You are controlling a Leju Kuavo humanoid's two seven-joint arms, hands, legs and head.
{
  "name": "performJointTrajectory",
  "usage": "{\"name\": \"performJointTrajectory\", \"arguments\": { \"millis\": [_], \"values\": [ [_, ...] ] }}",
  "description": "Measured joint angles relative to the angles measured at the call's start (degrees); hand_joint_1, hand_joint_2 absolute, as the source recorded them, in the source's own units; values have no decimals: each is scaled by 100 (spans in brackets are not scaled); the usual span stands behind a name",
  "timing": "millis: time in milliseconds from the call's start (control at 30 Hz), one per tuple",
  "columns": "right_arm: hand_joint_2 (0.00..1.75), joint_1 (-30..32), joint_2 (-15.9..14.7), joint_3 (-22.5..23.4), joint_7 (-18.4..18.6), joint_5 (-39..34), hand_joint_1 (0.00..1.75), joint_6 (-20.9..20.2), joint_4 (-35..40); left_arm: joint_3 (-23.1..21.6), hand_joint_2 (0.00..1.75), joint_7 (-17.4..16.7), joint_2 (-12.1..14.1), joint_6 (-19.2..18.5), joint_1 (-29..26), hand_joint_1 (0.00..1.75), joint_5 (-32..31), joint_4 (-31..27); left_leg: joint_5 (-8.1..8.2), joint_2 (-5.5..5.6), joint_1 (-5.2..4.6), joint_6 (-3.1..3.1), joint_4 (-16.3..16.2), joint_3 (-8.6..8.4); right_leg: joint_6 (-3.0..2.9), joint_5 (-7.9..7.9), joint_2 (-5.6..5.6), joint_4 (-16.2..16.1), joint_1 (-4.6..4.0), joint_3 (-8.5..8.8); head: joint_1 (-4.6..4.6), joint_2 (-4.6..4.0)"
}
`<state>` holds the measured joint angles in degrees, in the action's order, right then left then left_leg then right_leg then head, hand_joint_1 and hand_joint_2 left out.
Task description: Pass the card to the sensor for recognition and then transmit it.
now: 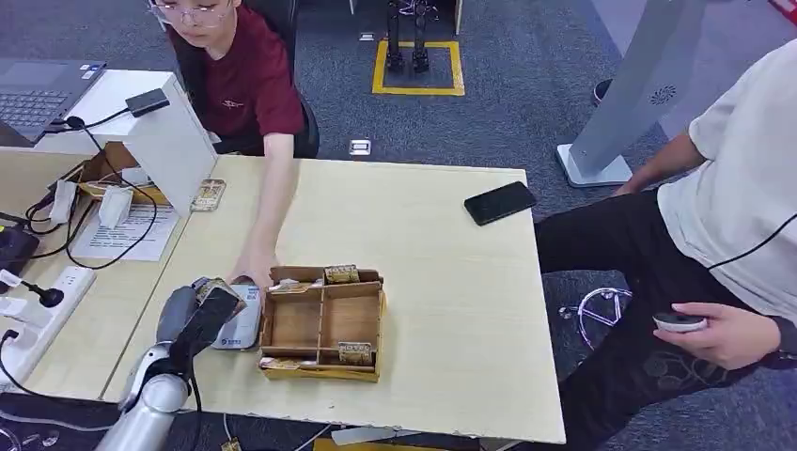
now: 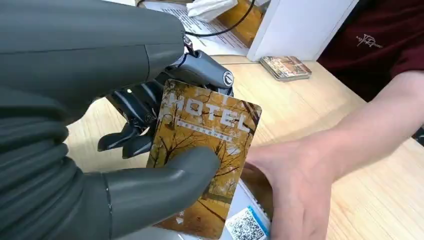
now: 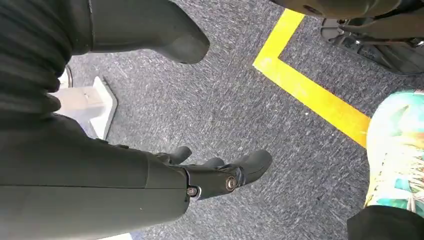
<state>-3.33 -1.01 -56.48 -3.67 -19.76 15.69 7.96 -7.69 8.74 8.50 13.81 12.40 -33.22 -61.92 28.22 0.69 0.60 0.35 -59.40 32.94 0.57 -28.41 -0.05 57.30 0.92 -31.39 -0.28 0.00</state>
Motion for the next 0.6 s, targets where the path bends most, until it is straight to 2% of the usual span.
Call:
{"name": "performJointTrajectory", "arguments": {
  "millis": [200, 600],
  "values": [
    [175, 0, 0, -2, -11, 0, 0, 2, 0, 0, 175, -37, -17, 46, -3, 175, -101, 15, 0, 0, 0, 0, 0, 0, 0, 0, 0, 0, 0, 0, 0, 2],
    [175, -3, 0, -53, -31, 2, 0, 0, 0, 9, 175, -208, -50, 501, -9, 175, -861, 245, 0, 1, 0, 0, 0, -5, 0, 0, 0, 0, 0, 6, 0, 2]
  ]
}}
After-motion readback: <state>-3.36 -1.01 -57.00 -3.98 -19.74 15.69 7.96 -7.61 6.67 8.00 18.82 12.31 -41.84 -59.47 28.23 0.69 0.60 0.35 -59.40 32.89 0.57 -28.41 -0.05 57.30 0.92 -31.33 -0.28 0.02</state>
